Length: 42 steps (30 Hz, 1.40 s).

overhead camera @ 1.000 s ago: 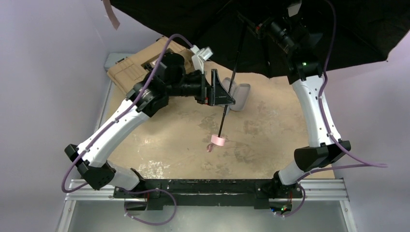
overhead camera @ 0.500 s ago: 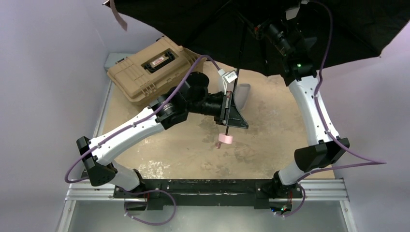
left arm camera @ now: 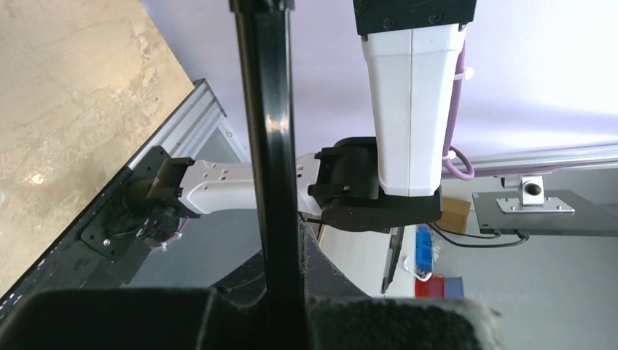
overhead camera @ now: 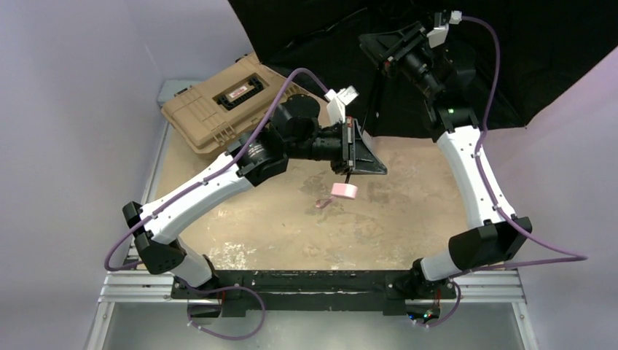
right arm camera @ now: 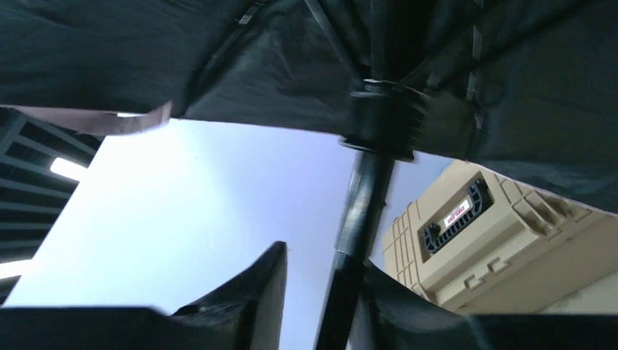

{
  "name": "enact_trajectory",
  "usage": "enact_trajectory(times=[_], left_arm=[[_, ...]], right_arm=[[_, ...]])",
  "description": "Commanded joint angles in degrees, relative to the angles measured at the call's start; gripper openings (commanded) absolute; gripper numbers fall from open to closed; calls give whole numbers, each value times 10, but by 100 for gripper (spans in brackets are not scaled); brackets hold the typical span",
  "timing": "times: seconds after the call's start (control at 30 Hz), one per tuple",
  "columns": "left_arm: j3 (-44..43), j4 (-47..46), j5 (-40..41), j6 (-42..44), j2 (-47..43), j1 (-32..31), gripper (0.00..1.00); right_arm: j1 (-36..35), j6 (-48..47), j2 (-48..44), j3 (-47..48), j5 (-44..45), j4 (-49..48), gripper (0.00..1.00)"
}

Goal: Open the umbrella

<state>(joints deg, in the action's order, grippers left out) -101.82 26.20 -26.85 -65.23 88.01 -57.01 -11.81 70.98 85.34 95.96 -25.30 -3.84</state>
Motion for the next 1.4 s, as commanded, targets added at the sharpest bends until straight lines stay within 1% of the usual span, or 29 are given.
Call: enact_trajectory(times=[0.0,0.03,0.13,0.27,0.33,0.47,0.57,0.7,0.83,0.9,0.93,1.07,1.13,1.2,1.27,1.37], left_arm=[[-42,-56,15,7,10,-2,0],[-46,-54,13,10,11,-2,0],[-42,-49,-2,19,8,-5,0],[-34,-24,-17,51,1,-19,0],[-26,-3,-15,70,-5,-29,0],[13,4,-19,87,-28,-43,0],[37,29,-18,108,-41,-51,0],[95,49,-17,130,-63,-56,0],[162,87,2,155,-72,-66,0],[193,96,13,161,-71,-71,0],[206,97,17,164,-69,-73,0],[240,89,4,164,-47,-75,0],[245,94,0,162,-35,-75,0],[243,95,-9,161,-25,-77,0],[229,98,-7,165,-20,-78,0],[161,141,10,188,-3,-78,0]], right_arm=[[19,-14,-28,5,-11,-16,25],[25,-13,-28,4,-8,-16,24],[51,1,-16,10,-3,-36,24],[105,64,32,48,-2,-105,24],[130,98,61,78,4,-146,24],[156,143,126,181,13,-168,24],[163,159,161,237,30,-173,17],[165,183,189,290,64,-192,12],[168,218,227,374,121,-201,6],[168,246,245,415,161,-208,0],[168,261,252,429,184,-212,0],[168,308,266,459,281,-214,0],[168,318,271,478,312,-201,0],[168,324,267,475,333,-205,0],[167,325,255,452,327,-221,0],[163,306,211,375,277,-256,0]])
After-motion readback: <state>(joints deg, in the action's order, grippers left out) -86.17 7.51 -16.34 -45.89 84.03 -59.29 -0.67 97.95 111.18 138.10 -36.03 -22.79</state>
